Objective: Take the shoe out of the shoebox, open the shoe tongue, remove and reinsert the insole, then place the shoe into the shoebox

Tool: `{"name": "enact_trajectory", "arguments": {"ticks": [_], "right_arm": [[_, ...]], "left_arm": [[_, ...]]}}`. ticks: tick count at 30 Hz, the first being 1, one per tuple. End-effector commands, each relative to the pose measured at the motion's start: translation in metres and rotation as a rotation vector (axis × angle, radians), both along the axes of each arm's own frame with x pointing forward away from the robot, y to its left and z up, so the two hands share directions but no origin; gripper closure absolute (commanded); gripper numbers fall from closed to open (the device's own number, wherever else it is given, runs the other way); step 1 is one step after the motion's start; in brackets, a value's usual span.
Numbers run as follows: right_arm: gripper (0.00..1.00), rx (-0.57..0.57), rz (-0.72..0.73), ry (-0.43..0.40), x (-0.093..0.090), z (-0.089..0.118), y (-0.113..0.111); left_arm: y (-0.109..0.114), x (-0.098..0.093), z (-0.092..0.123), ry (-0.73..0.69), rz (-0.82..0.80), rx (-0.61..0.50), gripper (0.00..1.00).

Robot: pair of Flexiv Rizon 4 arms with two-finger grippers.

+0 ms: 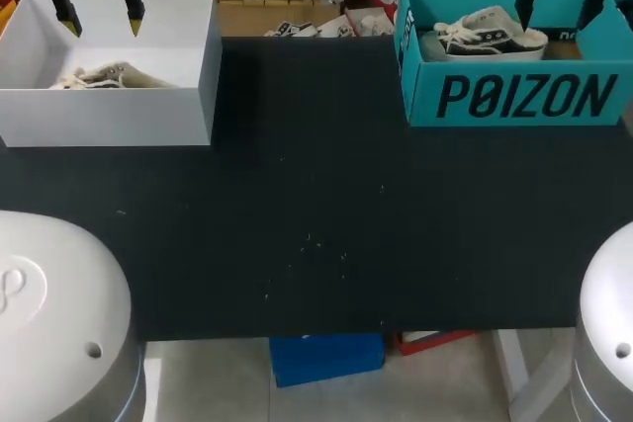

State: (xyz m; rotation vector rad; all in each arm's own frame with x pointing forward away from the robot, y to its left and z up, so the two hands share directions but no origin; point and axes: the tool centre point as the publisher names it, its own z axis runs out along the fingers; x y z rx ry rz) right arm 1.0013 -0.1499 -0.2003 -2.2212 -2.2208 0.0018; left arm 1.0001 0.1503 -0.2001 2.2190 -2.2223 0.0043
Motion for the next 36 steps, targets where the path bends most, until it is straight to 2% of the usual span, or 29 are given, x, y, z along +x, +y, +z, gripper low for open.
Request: {"name": "enact_trajectory", "arguments": {"ticks": [1,3,5,6,8,10,11,12,25,27,36], "right_arm": [[0.00,0.000,0.000,0.000,0.000,0.000,0.000],[0.00,0.000,0.000,0.000,0.000,0.000,0.000],[0.00,-0.024,0.140,-0.025,0.003,-0.006,0.005],[0.00,-0.082,0.218,-0.034,0.004,-0.004,0.005],[0.00,-0.208,0.423,-0.027,0.005,0.002,0.005],[0.00,-0.232,0.686,-0.093,0.004,0.011,0.007],[0.00,-0.301,0.883,-0.085,0.001,0.016,0.010],[0.00,-0.366,0.972,-0.037,-0.004,0.018,0.008],[0.00,-0.366,0.972,-0.037,-0.004,0.018,0.008],[0.00,-0.366,1.093,-0.026,0.006,0.015,0.009],[0.00,-0.288,1.298,-0.085,0.043,0.010,0.008]], "left_arm": [[0.000,0.000,0.000,0.000,0.000,0.000,0.00],[0.000,0.000,0.000,0.000,0.000,0.000,0.00],[0.000,0.000,0.000,0.000,0.000,0.000,0.00],[0.000,0.000,0.000,0.000,0.000,0.000,0.00],[0.000,0.000,0.000,0.000,0.000,0.000,0.00],[0.000,0.000,0.000,0.000,0.000,0.000,0.00],[0.000,0.000,0.000,0.000,0.000,0.000,0.00],[0.000,0.000,0.000,0.000,0.000,0.000,0.00],[0.000,0.000,0.000,0.000,0.000,0.000,0.00],[0.000,0.000,0.000,0.000,0.000,0.000,0.00],[0.000,0.000,0.000,0.000,0.000,0.000,0.00]]}}
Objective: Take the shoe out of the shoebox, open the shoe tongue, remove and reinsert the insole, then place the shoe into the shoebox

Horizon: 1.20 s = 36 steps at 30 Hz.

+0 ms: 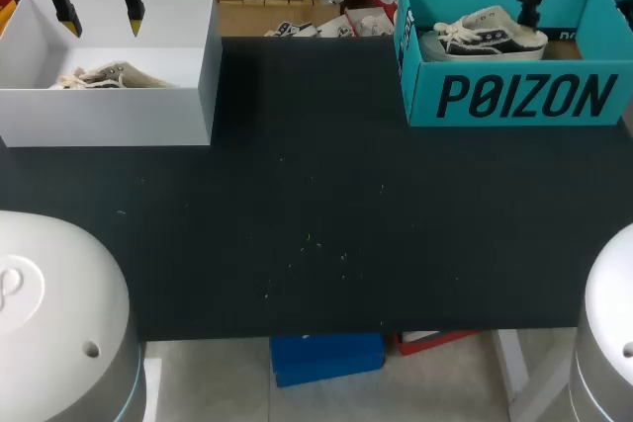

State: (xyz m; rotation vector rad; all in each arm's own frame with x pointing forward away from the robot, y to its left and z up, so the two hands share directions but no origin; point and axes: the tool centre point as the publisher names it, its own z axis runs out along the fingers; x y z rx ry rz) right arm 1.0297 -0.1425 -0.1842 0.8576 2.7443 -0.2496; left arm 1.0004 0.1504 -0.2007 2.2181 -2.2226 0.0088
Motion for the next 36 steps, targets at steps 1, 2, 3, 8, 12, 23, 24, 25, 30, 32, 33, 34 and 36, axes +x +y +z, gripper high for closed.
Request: {"name": "enact_trajectory", "arguments": {"ticks": [1,2,3,8,12,23,24,25,30,32,33,34,36], "right_arm": [[0.00,0.007,0.349,0.040,0.019,-0.006,0.001],[0.00,0.018,0.365,0.044,0.023,-0.007,0.002],[0.00,0.025,0.383,0.047,0.026,-0.009,0.004],[0.00,0.057,0.443,0.060,0.044,-0.020,0.011],[0.00,0.076,0.482,0.076,0.059,-0.032,0.015],[0.03,0.094,0.520,0.110,0.093,-0.065,0.016],[0.04,0.094,0.520,0.116,0.095,-0.068,0.015],[0.09,0.096,0.518,0.121,0.098,-0.072,0.014],[0.29,0.101,0.516,0.136,0.107,-0.091,0.012],[0.31,0.105,0.509,0.142,0.111,-0.099,0.011],[0.29,0.107,0.510,0.145,0.112,-0.102,0.011],[0.29,0.108,0.511,0.146,0.115,-0.106,0.012],[0.32,0.112,0.513,0.152,0.118,-0.114,0.011]], "left_arm": [[0.000,0.000,0.001,0.002,0.001,0.002,0.00],[0.000,0.000,0.001,0.002,0.001,0.002,0.00],[0.000,0.000,0.001,0.002,0.001,0.002,0.00],[0.000,0.000,0.001,0.002,0.001,0.002,0.00],[0.000,0.000,0.001,0.002,0.001,0.002,0.00],[0.000,0.000,0.001,0.002,0.001,0.002,0.00],[0.000,0.000,0.001,0.002,0.001,0.002,0.00],[0.000,0.000,0.001,0.002,0.001,0.002,0.00],[0.000,0.000,0.001,0.002,0.001,0.002,0.00],[0.000,0.000,0.001,0.002,0.001,0.002,0.00],[0.000,0.000,0.001,0.002,0.001,0.002,0.00],[0.000,0.000,0.001,0.002,0.001,0.002,0.00],[0.000,0.000,0.001,0.002,0.001,0.002,0.00]]}}
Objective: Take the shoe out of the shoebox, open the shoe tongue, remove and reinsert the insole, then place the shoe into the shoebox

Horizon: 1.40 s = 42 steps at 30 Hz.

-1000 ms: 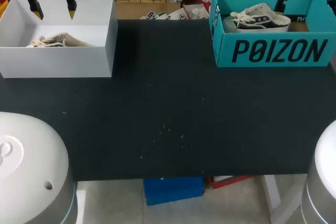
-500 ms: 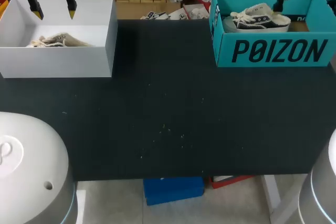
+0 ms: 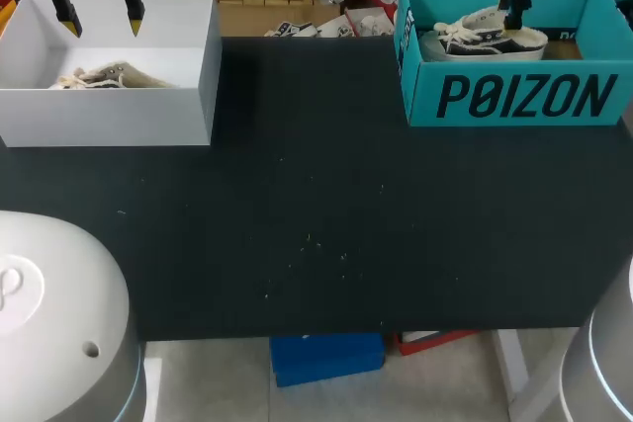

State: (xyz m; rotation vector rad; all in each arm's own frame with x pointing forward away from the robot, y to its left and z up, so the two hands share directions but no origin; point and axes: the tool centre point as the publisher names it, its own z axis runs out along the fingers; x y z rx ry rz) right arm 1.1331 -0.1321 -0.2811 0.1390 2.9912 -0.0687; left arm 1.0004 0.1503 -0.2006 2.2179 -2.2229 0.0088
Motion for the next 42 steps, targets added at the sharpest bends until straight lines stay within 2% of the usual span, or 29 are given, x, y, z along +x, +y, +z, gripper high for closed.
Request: {"name": "enact_trajectory", "arguments": {"ticks": [1,6,8,11,13,15,18,23,30,33,42], "right_arm": [[0.32,0.007,0.001,0.032,0.017,-0.021,0.001],[0.35,0.014,0.007,0.040,0.029,-0.034,-0.001],[0.42,0.014,0.008,0.041,0.034,-0.039,-0.004],[0.38,0.014,0.009,0.040,0.041,-0.044,-0.006],[0.40,0.014,0.009,0.041,0.044,-0.047,-0.007],[0.50,0.015,0.009,0.044,0.047,-0.052,-0.007],[0.55,0.016,0.012,0.051,0.050,-0.058,-0.008],[0.55,0.017,0.016,0.058,0.055,-0.065,-0.007],[0.56,0.029,0.025,0.086,0.055,-0.081,-0.002],[0.60,0.034,0.019,0.100,0.051,-0.090,0.001],[0.59,0.047,0.008,0.116,0.047,-0.111,0.003]], "left_arm": [[0.000,0.000,0.000,0.002,0.001,0.002,0.00],[0.000,0.000,0.000,0.002,0.001,0.002,0.00],[0.000,0.000,0.000,0.002,0.001,0.002,0.00],[0.000,0.000,0.000,0.002,0.001,0.002,0.00],[0.000,0.000,0.000,0.002,0.001,0.002,0.00],[0.000,0.000,0.000,0.002,0.001,0.002,0.00],[0.000,0.000,0.000,0.002,0.001,0.002,0.00],[0.000,0.000,0.000,0.002,0.001,0.002,0.00],[0.000,0.000,0.000,0.002,0.001,0.002,0.00],[0.000,0.000,0.000,0.002,0.001,0.002,0.00],[0.000,0.000,0.000,0.002,0.001,0.002,0.00]]}}
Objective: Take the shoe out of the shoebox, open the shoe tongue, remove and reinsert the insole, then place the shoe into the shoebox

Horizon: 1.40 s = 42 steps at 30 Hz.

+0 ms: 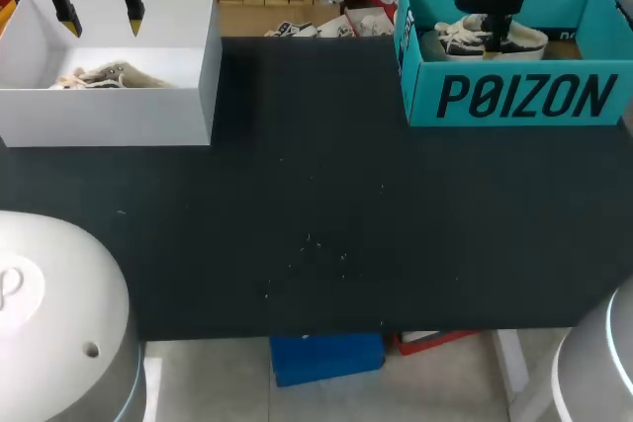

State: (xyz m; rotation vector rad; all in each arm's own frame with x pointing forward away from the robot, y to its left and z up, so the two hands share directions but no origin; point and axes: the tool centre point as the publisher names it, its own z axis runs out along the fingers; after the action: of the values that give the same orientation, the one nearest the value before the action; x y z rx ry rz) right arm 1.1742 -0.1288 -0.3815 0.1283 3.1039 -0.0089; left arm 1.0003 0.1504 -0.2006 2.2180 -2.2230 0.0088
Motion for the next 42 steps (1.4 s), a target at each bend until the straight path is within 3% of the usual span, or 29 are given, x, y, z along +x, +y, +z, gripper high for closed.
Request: {"name": "enact_trajectory", "arguments": {"ticks": [1,17,18,21,31,42], "right_arm": [[0.59,0.001,-0.003,0.006,0.007,-0.012,-0.001],[0.61,-0.023,0.009,0.007,0.016,-0.027,-0.013],[0.65,-0.025,0.011,0.007,0.016,-0.027,-0.013],[0.99,-0.032,0.015,0.009,0.017,-0.029,-0.014],[1.00,-0.044,0.011,0.002,0.021,-0.027,-0.018],[1.00,-0.075,-0.005,-0.049,0.019,0.017,-0.022]], "left_arm": [[0.000,0.000,0.000,0.002,0.001,0.002,0.00],[0.000,0.000,0.000,0.002,0.001,0.002,0.00],[0.000,0.000,0.000,0.002,0.001,0.002,0.00],[0.000,0.000,0.000,0.002,0.001,0.002,0.00],[0.000,0.000,0.000,0.002,0.001,0.002,0.00],[0.000,0.000,0.000,0.002,0.001,0.002,0.00]]}}
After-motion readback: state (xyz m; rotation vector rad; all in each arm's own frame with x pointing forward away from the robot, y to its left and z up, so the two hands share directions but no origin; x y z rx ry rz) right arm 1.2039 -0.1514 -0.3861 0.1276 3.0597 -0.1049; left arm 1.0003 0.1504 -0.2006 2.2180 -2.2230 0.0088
